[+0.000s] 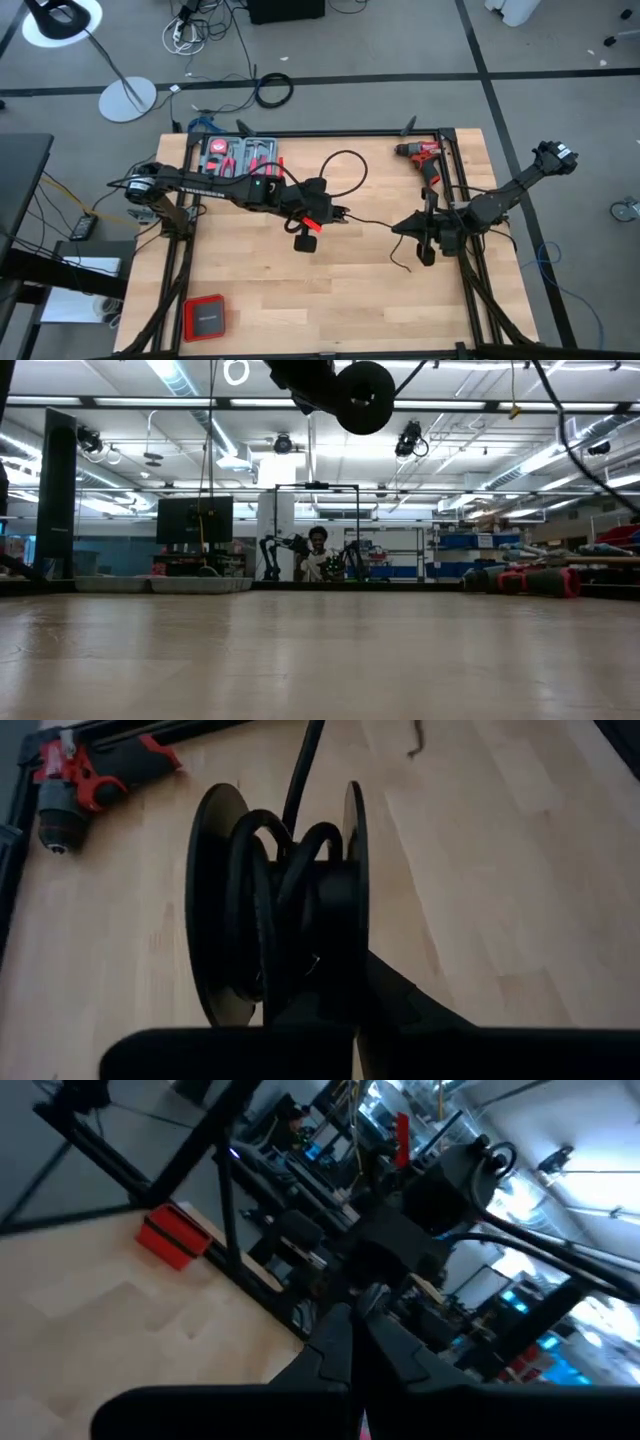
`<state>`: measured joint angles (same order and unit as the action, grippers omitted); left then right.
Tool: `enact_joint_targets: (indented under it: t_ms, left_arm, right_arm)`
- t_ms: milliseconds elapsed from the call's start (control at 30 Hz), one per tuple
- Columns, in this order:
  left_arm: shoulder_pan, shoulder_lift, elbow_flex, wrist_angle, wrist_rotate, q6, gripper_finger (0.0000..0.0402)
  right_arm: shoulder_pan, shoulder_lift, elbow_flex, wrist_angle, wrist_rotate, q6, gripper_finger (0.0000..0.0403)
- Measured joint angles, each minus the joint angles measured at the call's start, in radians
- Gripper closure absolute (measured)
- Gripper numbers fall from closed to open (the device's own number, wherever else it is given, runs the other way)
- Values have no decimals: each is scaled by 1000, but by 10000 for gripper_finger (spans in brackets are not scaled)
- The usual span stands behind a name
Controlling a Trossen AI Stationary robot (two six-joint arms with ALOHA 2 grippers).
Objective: Coil cords
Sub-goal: Coil the black wire on the spool
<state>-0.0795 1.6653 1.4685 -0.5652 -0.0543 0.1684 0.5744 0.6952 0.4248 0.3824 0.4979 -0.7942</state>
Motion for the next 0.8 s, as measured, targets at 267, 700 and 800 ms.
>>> enact_joint_targets:
  t_ms: [267,700,800]
  left_arm:
    - [-1,6,0,10,219,-13,401]
    - [-3,32,0,36,329,42,401]
    - [-3,32,0,58,342,45,401]
  right_arm:
    - [-108,8,0,11,-44,-134,400]
    - [-338,227,1,218,-405,69,400]
    - [-366,304,2,315,-455,78,400]
